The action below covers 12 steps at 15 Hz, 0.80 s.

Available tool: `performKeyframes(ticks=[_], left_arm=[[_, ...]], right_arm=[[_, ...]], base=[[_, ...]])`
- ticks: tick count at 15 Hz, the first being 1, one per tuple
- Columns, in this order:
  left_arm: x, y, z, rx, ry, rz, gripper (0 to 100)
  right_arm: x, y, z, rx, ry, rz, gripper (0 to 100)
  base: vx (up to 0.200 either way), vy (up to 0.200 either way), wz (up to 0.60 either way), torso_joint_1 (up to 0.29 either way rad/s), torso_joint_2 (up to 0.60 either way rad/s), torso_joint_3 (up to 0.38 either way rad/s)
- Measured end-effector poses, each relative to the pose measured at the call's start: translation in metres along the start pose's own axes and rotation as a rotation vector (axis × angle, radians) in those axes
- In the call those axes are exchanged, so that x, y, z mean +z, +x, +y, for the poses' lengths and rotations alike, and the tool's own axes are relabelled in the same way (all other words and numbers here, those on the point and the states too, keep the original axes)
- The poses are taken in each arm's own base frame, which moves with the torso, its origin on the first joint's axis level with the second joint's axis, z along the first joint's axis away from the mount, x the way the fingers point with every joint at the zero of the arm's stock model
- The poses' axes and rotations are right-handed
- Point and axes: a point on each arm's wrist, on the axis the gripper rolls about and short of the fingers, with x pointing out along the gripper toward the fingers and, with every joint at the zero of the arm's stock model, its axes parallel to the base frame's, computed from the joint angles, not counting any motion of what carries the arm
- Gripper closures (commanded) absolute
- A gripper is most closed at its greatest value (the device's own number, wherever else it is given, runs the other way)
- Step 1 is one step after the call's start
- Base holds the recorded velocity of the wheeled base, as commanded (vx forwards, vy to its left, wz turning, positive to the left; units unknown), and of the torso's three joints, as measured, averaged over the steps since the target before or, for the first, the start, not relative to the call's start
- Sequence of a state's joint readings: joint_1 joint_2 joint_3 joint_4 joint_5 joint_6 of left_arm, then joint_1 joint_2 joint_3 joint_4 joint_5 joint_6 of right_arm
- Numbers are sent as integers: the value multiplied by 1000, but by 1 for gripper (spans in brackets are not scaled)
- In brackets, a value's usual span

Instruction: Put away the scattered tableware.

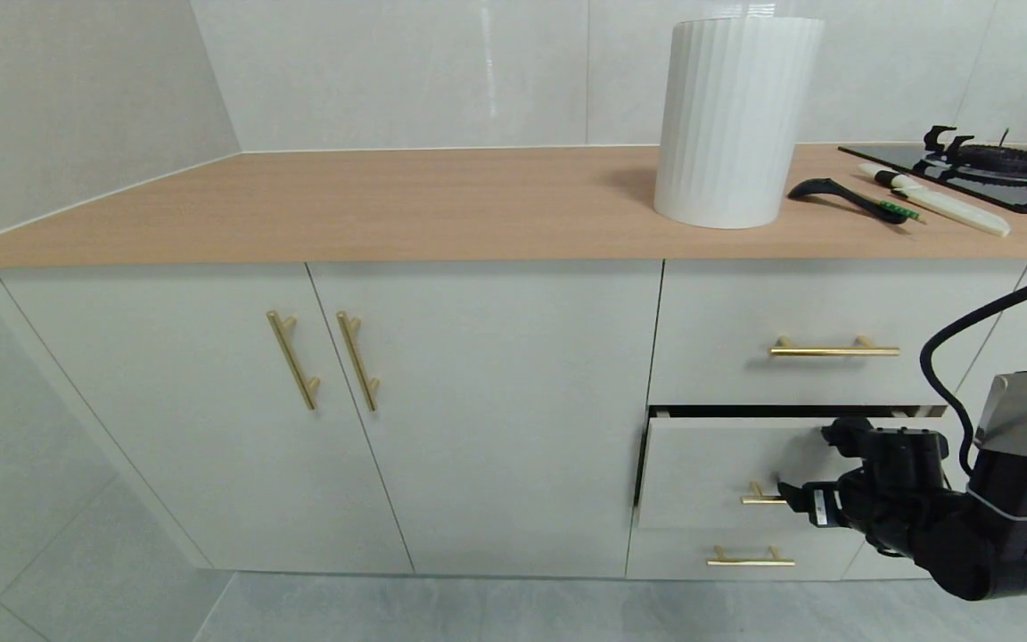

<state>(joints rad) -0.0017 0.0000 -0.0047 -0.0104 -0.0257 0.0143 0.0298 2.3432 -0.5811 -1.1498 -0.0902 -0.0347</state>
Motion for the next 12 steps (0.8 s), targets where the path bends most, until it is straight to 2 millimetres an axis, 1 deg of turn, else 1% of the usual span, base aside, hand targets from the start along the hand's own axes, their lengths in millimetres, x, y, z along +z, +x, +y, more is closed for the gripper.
performKeyframes(ticks=[1, 3, 6, 8, 9, 10, 11, 12], left_arm=[[0, 0, 0, 0, -1, 0, 0], [0, 0, 0, 0, 0, 0, 0], [0, 0, 0, -1, 0, 0, 0], [0, 0, 0, 0, 0, 0, 0], [0, 0, 0, 0, 0, 0, 0], [0, 0, 0, 0, 0, 0, 0], [0, 0, 0, 0, 0, 0, 0], [0, 0, 0, 0, 0, 0, 0]], right_arm=[[2, -11, -1, 0, 0, -14, 0], [14, -33, -3, 3, 4, -65, 0], [51, -84, -4, 27, 4, -173, 0], [69, -120, -4, 60, -2, -193, 0], [77, -134, -3, 76, -5, -185, 0], [88, -145, -4, 83, -3, -222, 0], [95, -152, -4, 87, -2, -249, 0], [100, -153, -4, 89, 0, -263, 0]], base=[[0, 0, 0, 0, 0, 0], [0, 0, 0, 0, 0, 0], [0, 0, 0, 0, 0, 0], [0, 0, 0, 0, 0, 0], [0, 0, 0, 0, 0, 0], [0, 0, 0, 0, 0, 0], [0, 0, 0, 0, 0, 0], [0, 0, 0, 0, 0, 0]])
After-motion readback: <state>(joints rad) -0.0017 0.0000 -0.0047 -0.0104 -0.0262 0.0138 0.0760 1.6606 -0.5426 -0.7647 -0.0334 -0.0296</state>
